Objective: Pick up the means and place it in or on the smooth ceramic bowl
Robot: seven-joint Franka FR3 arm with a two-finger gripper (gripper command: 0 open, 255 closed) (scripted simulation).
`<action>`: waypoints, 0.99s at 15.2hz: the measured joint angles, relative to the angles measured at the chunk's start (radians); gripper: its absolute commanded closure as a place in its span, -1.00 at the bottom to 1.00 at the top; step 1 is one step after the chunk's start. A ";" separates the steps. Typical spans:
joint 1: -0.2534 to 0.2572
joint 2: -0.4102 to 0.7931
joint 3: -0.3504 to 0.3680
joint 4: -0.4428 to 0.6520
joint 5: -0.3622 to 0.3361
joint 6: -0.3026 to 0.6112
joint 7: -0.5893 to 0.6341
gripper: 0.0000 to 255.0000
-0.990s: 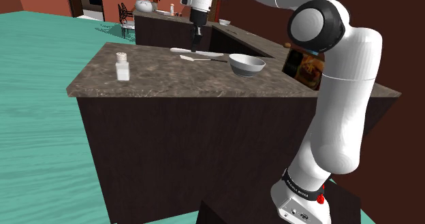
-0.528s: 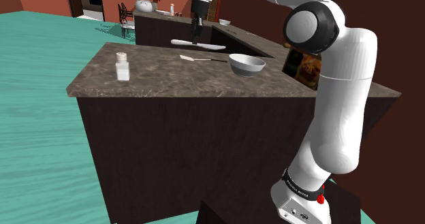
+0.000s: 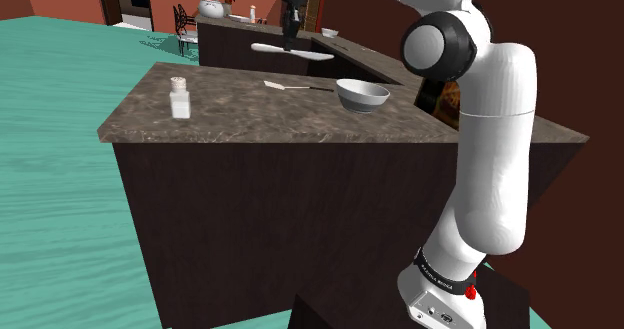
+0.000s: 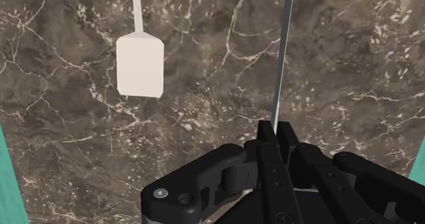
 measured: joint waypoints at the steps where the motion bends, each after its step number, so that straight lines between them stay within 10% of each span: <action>1: -0.009 0.021 0.000 0.050 0.007 -0.029 0.000 1.00; 15: -0.075 -0.301 -0.081 -0.350 -0.086 0.049 -0.199 1.00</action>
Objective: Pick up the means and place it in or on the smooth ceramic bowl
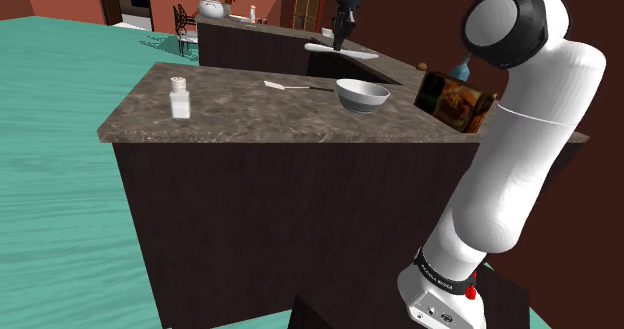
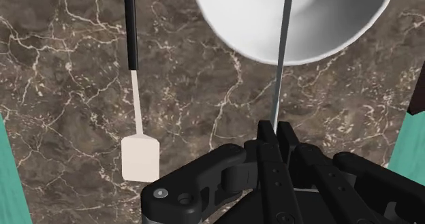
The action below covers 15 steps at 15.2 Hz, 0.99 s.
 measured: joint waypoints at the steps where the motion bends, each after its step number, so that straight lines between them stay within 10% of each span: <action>1: -0.005 -0.023 -0.006 -0.019 -0.009 -0.002 -0.013 1.00; 15: -0.061 -0.164 -0.056 -0.258 -0.068 0.102 -0.131 1.00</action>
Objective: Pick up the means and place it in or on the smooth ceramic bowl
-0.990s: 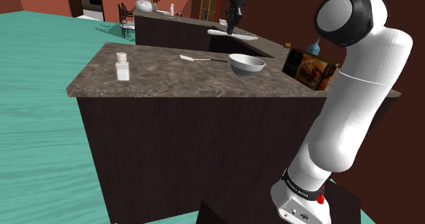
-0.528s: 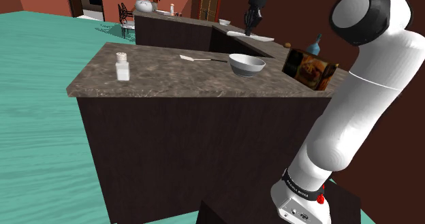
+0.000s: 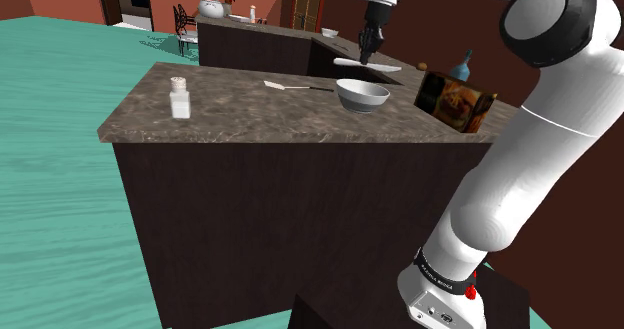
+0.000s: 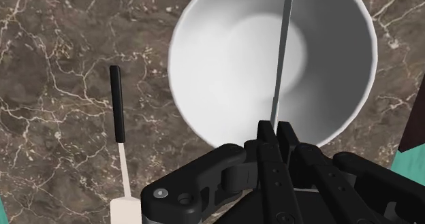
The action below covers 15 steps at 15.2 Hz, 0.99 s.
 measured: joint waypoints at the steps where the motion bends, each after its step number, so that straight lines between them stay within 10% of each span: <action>1: 0.002 -0.009 0.003 -0.024 -0.004 0.016 0.005 1.00; 15: 0.001 -0.039 0.006 -0.176 -0.017 0.142 0.008 1.00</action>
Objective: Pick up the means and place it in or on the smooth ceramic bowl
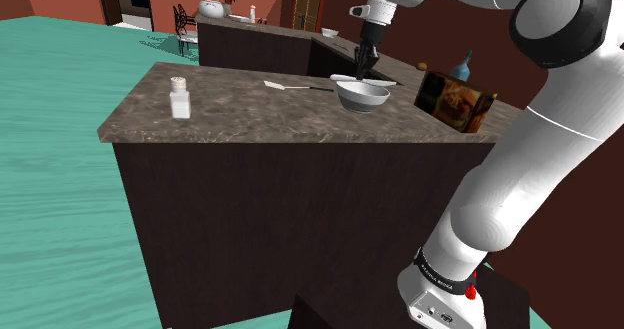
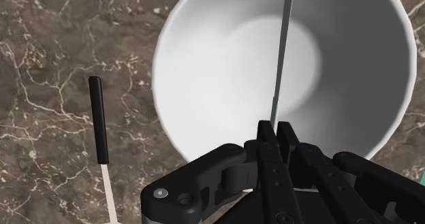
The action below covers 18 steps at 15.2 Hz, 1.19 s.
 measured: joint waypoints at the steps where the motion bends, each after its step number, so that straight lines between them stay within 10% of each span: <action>1: 0.000 0.000 0.000 0.000 0.000 0.000 0.000 -1.00; 18: -0.002 0.034 -0.007 0.164 0.014 -0.134 -0.011 -1.00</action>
